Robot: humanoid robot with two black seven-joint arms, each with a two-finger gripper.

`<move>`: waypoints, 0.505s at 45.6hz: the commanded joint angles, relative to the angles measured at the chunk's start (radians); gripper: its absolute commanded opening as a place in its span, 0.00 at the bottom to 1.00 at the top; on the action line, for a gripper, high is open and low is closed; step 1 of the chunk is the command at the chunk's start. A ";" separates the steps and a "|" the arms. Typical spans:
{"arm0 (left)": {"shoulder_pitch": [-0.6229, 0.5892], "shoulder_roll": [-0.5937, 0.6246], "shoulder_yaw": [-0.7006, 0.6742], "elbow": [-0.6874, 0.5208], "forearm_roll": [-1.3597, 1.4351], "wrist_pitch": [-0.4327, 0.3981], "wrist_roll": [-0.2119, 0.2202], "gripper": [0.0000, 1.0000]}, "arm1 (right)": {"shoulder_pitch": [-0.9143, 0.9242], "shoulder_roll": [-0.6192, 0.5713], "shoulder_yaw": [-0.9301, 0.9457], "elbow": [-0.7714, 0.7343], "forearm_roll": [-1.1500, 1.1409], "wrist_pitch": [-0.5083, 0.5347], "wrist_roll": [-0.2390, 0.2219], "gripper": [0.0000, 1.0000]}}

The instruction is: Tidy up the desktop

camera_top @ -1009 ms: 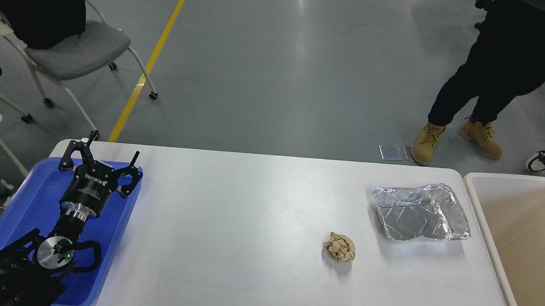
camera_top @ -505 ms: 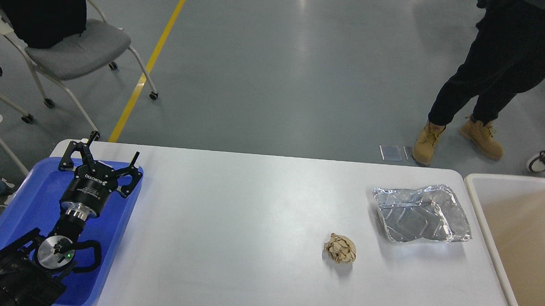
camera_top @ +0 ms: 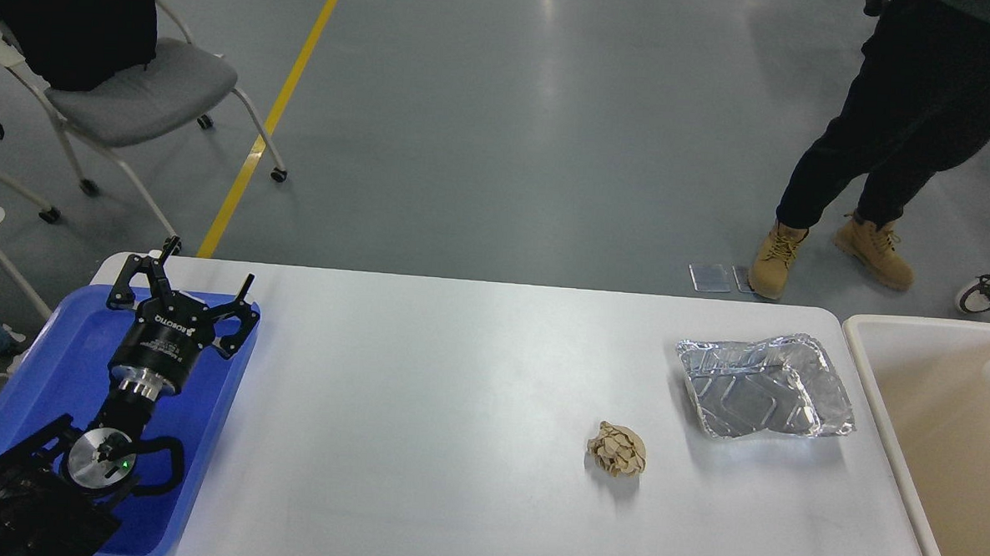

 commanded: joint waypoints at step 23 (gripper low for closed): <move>0.000 0.000 0.000 0.002 0.000 0.000 0.000 0.99 | -0.201 0.114 0.140 -0.187 0.004 0.080 0.006 0.60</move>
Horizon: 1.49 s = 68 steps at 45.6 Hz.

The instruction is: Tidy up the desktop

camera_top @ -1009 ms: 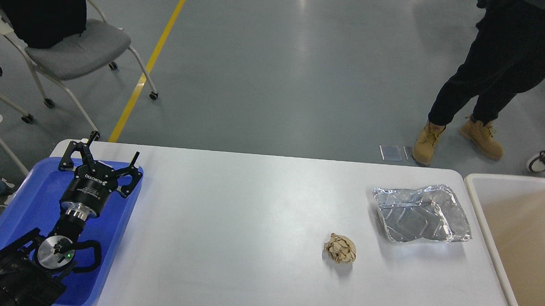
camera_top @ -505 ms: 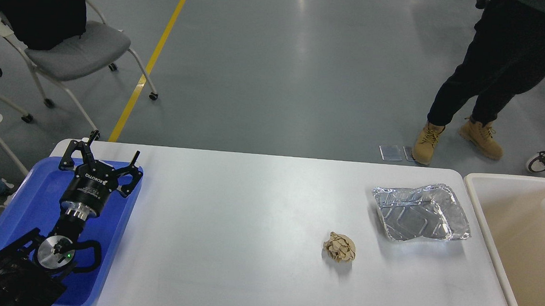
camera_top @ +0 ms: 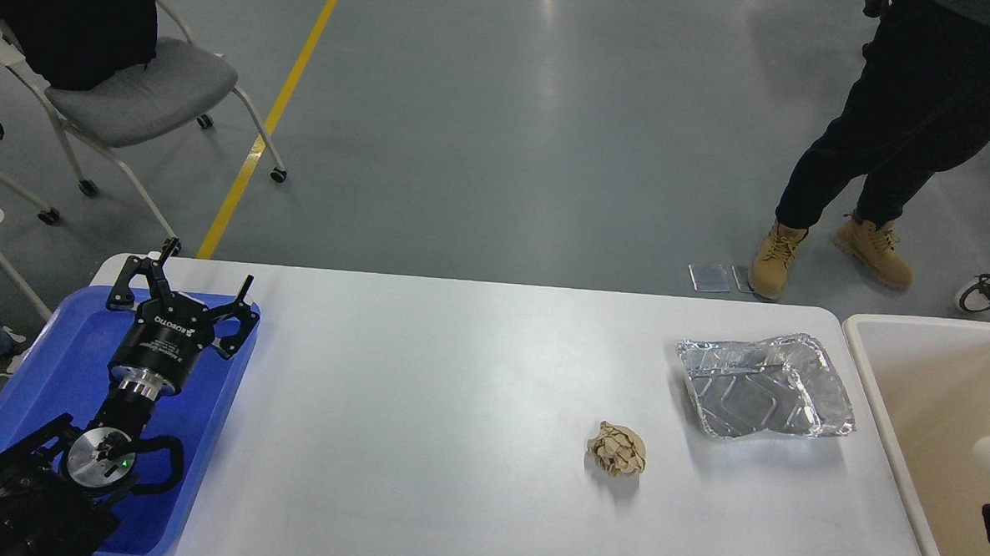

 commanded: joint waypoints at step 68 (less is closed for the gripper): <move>-0.002 -0.001 0.000 -0.001 0.000 0.000 0.002 0.99 | 0.499 -0.479 -0.112 0.579 -0.562 0.379 -0.008 1.00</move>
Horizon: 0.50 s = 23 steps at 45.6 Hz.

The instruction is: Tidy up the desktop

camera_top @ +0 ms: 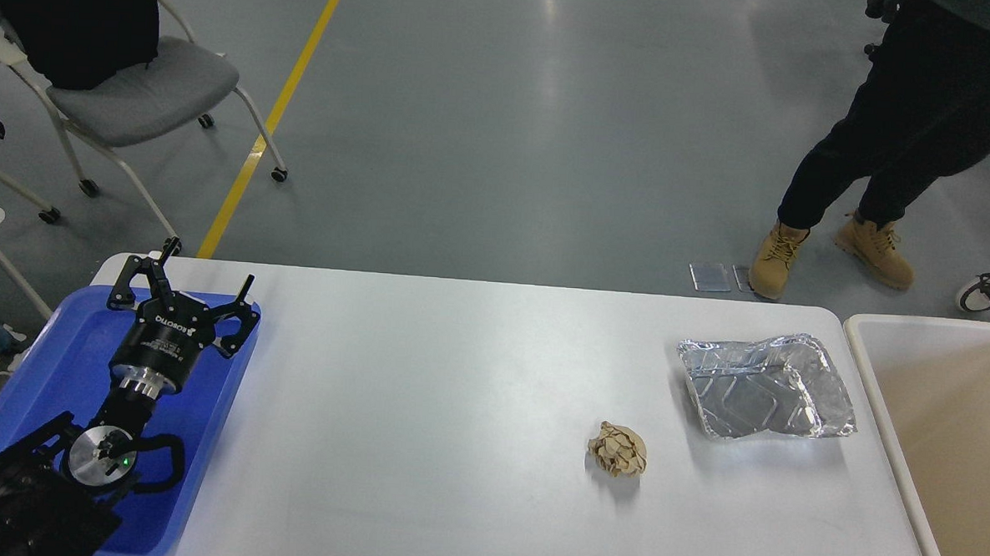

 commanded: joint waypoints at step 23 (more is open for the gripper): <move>0.000 0.000 0.002 0.000 0.000 -0.001 0.002 0.99 | 0.698 -0.199 -0.621 0.683 -0.208 -0.030 -0.003 1.00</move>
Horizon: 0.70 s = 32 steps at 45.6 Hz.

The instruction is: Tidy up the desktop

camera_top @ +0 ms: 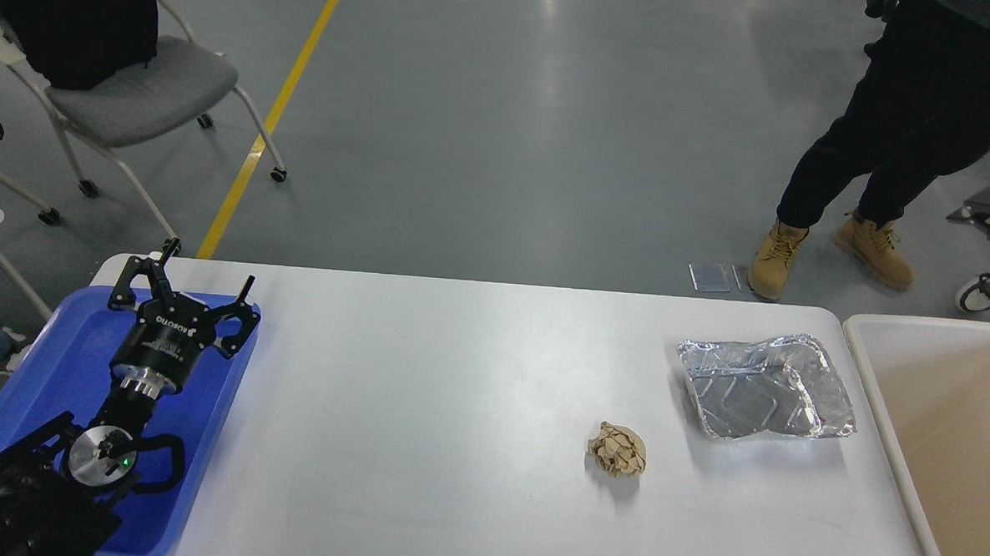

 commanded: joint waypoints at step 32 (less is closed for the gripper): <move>0.000 0.000 0.000 0.000 0.000 0.000 0.000 0.99 | 0.875 0.362 -0.956 0.571 0.221 -0.007 0.146 1.00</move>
